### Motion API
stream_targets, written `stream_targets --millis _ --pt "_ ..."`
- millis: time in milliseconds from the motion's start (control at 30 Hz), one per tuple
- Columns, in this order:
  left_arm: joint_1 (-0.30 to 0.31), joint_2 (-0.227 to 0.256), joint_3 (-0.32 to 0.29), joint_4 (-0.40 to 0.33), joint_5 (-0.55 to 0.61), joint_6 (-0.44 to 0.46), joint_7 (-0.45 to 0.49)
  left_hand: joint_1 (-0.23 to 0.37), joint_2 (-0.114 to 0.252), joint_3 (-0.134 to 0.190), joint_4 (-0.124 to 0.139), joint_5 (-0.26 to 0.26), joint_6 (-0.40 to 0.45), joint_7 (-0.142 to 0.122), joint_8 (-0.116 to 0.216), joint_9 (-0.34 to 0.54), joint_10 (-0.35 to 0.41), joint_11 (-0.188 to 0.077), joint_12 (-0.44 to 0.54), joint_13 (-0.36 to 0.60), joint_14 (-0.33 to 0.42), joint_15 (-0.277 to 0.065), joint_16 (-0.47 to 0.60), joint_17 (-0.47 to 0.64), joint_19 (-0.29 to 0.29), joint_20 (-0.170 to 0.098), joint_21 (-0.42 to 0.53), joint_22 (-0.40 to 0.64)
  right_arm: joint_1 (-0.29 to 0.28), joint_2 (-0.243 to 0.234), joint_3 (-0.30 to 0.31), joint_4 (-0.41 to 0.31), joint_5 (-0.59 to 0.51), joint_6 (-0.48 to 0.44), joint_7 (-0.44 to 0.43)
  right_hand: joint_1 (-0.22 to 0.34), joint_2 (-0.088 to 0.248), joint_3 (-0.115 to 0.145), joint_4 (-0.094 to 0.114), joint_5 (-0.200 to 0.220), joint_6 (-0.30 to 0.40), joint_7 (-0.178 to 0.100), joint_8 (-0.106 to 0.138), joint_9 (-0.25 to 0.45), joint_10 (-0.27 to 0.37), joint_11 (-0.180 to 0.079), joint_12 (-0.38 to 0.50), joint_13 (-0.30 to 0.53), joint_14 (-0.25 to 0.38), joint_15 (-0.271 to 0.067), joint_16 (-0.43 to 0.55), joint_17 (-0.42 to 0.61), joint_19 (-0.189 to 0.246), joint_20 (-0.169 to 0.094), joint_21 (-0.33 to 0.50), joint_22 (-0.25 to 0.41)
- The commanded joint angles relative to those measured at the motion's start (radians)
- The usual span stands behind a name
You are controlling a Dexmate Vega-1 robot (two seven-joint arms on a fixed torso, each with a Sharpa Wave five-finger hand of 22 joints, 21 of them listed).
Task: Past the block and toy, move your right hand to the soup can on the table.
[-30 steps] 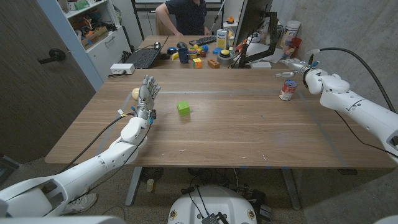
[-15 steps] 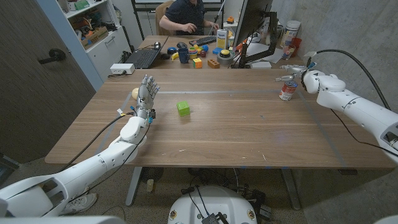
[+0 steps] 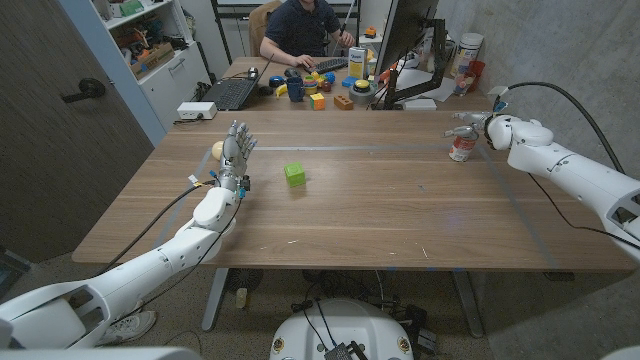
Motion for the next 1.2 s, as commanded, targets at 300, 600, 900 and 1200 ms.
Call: stream_targets --millis 300,600,900,1200 --pt "-0.004 -0.001 0.001 0.0 0.002 0.003 0.002 -0.001 0.104 0.002 -0.001 0.007 0.003 -0.008 0.005 0.005 0.0 -0.004 0.004 0.002 0.006 -0.002 0.006 0.005 0.006 -0.002 0.004 0.006 0.008 -0.002 -0.018 0.009 0.023 -0.006 0.007 0.02 0.007 -0.003 -0.001 0.005 -0.014 -0.005 0.006 0.003 -0.052 -0.004 0.003 0.002 0.017 -0.004 0.006 0.002 0.035 0.002 0.011 0.006" --pt "-0.002 0.004 0.001 -0.005 0.003 -0.001 0.003 -0.001 0.105 0.002 -0.001 0.007 0.004 -0.008 0.005 0.005 0.0 -0.003 0.005 0.002 0.007 -0.002 0.006 0.005 0.006 -0.002 0.004 0.006 0.003 -0.003 -0.017 -0.002 0.028 -0.016 0.002 0.028 0.012 -0.003 -0.004 0.006 -0.012 -0.005 0.006 0.003 -0.048 -0.005 0.002 0.002 0.025 -0.009 0.007 0.001 0.052 0.002 0.014 0.006" --pt "-0.001 0.009 0.002 -0.009 0.001 -0.001 0.002 -0.001 0.105 0.002 -0.001 0.008 0.003 -0.007 0.005 0.005 0.0 -0.003 0.004 0.002 0.006 -0.002 0.006 0.005 0.006 -0.002 0.004 0.006 -0.005 -0.01 -0.013 -0.016 0.033 -0.021 0.0 0.036 0.016 -0.005 -0.006 0.007 -0.009 -0.005 0.007 0.003 -0.035 -0.006 0.005 0.001 0.035 -0.014 0.008 0.001 0.071 0.003 0.017 0.005" --pt "0.0 0.014 0.004 -0.015 0.0 -0.004 0.005 -0.001 0.105 0.001 -0.001 0.008 0.003 -0.006 0.005 0.005 -0.001 -0.003 0.004 0.003 0.006 -0.002 0.006 0.005 0.005 -0.002 0.004 0.006 -0.007 -0.011 -0.01 -0.023 0.034 -0.026 -0.001 0.042 0.02 -0.007 -0.007 0.007 -0.007 -0.005 0.007 0.002 -0.027 -0.009 0.006 0.001 0.045 -0.02 0.008 0.001 0.089 0.002 0.02 0.004"
